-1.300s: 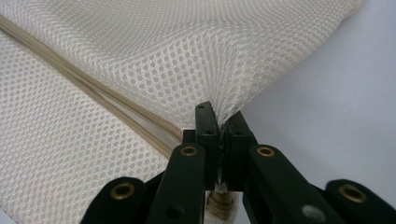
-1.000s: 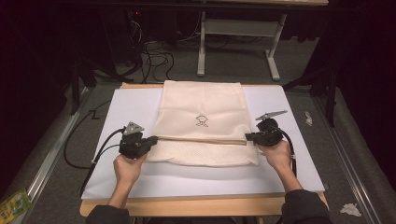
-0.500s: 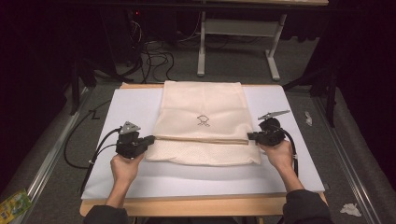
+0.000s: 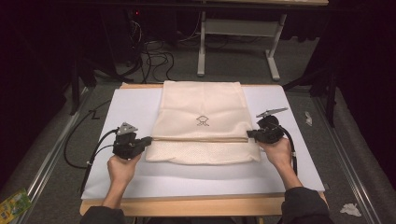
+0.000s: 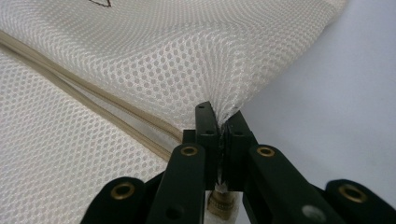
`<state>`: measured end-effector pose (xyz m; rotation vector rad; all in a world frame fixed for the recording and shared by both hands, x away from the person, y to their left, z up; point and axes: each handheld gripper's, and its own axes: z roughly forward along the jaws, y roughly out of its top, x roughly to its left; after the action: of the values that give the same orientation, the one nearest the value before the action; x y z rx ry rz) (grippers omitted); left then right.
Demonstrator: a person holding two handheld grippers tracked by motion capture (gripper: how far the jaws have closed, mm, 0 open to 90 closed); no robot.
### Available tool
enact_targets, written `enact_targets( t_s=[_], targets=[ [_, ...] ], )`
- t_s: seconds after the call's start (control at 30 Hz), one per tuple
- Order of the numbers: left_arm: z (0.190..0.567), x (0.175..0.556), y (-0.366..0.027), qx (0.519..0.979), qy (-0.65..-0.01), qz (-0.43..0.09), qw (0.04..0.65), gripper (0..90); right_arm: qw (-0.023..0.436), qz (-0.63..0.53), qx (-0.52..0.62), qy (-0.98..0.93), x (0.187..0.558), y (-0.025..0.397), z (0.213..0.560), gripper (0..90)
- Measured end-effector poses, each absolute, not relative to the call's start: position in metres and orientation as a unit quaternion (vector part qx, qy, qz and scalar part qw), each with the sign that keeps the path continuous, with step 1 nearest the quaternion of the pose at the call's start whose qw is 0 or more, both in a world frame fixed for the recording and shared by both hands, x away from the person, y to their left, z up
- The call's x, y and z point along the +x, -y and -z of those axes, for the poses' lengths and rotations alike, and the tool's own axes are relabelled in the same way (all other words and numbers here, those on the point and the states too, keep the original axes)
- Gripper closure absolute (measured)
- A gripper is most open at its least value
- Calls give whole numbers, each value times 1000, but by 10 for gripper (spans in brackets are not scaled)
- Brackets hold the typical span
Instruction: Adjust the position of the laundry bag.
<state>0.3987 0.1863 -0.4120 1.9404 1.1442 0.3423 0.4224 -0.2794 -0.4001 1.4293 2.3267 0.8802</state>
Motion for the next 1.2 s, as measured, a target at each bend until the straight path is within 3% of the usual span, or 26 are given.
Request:
enact_targets(
  t_s=[1.2],
  targets=[
    [427, 393, -198, 778, -467, -125, 401, 873, 122, -289, 488, -814, 427, 268, 404, 884]
  ],
)
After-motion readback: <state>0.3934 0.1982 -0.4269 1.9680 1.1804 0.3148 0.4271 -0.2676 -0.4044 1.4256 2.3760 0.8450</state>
